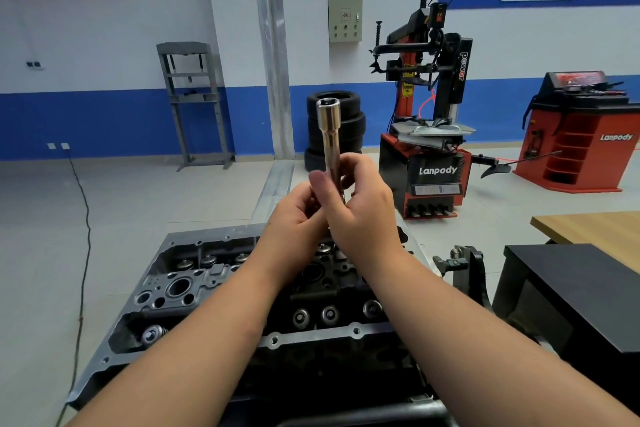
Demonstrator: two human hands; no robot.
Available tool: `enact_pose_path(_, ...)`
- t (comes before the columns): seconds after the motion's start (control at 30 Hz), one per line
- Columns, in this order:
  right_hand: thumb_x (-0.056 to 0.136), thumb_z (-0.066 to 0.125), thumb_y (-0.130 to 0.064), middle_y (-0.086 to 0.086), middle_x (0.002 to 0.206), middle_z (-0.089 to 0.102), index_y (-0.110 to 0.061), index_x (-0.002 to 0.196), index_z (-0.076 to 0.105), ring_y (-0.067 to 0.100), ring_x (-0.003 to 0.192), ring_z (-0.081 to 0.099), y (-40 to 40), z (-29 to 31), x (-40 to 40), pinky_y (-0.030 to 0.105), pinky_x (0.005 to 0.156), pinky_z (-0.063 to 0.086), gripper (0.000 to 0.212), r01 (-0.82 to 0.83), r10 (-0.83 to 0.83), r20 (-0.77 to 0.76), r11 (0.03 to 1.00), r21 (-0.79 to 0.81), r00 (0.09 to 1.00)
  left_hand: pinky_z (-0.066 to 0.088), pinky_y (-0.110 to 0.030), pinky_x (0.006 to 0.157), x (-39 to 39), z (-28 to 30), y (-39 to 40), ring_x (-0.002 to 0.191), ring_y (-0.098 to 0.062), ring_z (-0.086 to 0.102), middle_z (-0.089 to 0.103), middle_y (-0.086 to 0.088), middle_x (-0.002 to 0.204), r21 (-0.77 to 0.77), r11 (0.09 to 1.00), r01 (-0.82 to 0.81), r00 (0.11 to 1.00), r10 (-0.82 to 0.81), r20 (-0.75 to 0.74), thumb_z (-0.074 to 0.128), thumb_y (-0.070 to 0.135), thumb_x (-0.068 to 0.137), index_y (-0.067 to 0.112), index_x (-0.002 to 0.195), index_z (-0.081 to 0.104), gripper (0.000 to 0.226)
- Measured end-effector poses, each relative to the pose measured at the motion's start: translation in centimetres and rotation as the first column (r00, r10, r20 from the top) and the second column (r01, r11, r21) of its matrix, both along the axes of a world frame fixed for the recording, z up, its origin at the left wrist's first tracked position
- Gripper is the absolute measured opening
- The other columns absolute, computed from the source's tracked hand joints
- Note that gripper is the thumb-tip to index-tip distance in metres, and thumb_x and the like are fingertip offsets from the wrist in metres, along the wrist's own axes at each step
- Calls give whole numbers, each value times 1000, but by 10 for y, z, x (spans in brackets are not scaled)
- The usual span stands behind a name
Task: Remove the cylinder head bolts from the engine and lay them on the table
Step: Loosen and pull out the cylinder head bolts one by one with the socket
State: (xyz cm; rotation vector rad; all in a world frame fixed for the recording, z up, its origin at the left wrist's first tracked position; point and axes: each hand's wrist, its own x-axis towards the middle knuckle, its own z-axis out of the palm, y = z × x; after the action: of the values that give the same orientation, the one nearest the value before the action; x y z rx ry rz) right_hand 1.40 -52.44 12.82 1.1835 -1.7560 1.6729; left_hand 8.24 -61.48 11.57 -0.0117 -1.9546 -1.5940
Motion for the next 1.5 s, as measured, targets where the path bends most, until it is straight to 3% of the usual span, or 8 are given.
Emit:
enact_pose_path(0.13, 95, 58, -36, -3, 86, 63, -15, 95, 63, 15, 83, 59, 0, 0, -2, 26, 73, 46, 22, 48, -49, -34, 999, -26, 998, 60, -25, 76, 1, 0, 0, 96, -13, 74, 77, 5, 103, 21, 1000, 10, 1000, -10, 6, 60, 50, 99, 47, 105, 71, 13)
enact_pose_path(0.37, 100, 44, -34, 0, 90, 64, -9, 102, 66, 19, 89, 59, 0, 0, -1, 35, 79, 48, 33, 21, -20, -12, 1000, 10, 1000, 58, -21, 79, 1, -1, 0, 102, -8, 74, 78, 7, 108, 44, 998, 46, 998, -47, 34, 53, 40, 107, 29, 118, 70, 23)
enact_pose_path(0.5, 92, 59, -48, -4, 86, 61, -25, 104, 54, 10, 81, 57, 1, 0, 2, 17, 71, 46, 26, -21, 21, -22, 1000, 4, 1000, 59, -21, 74, -1, -1, -2, 95, -11, 75, 78, 6, 102, 6, 1000, 9, 1000, -9, 15, 65, 36, 101, 39, 110, 72, 12)
enact_pose_path(0.63, 96, 58, -34, -2, 86, 63, -14, 98, 62, 15, 82, 60, 1, 1, -2, 34, 73, 50, 21, 48, -50, -38, 998, -49, 998, 58, -24, 74, -2, -2, -2, 92, -10, 75, 78, 4, 103, 25, 1000, 0, 1000, 0, 13, 61, 39, 103, 40, 108, 71, 11)
enact_pose_path(0.77, 100, 45, -32, 2, 93, 68, -6, 103, 68, 20, 93, 60, -2, -1, -2, 32, 81, 46, 35, 55, -55, -58, 998, 7, 997, 56, -18, 81, 1, -1, 0, 106, -7, 73, 77, 9, 113, 52, 996, 75, 996, -77, 41, 43, 39, 111, 35, 122, 68, 28)
enact_pose_path(1.07, 91, 62, -46, -7, 85, 61, -24, 100, 52, 10, 80, 59, 0, 0, -1, 21, 71, 48, 26, 8, -8, 10, 1000, -10, 1000, 59, -23, 71, -2, -1, -2, 88, -14, 75, 78, 1, 98, 18, 1000, 10, 1000, -10, 12, 67, 37, 98, 39, 104, 73, 9)
enact_pose_path(1.23, 98, 51, -33, 0, 88, 63, -7, 99, 65, 22, 86, 59, -1, 0, -3, 36, 77, 47, 30, 33, -34, -37, 999, -26, 999, 57, -20, 81, 0, -2, 0, 105, -9, 73, 78, 6, 112, 52, 995, 81, 996, -82, 26, 49, 49, 104, 43, 114, 72, 26)
enact_pose_path(1.5, 94, 55, -49, -5, 82, 59, -22, 98, 56, 11, 79, 56, -1, -1, -1, 23, 71, 46, 28, -2, 2, -28, 1000, -14, 1000, 60, -22, 74, -1, -1, -2, 91, -6, 74, 78, 9, 97, -54, 999, 2, 1000, -1, 23, 60, 36, 105, 37, 106, 72, 12)
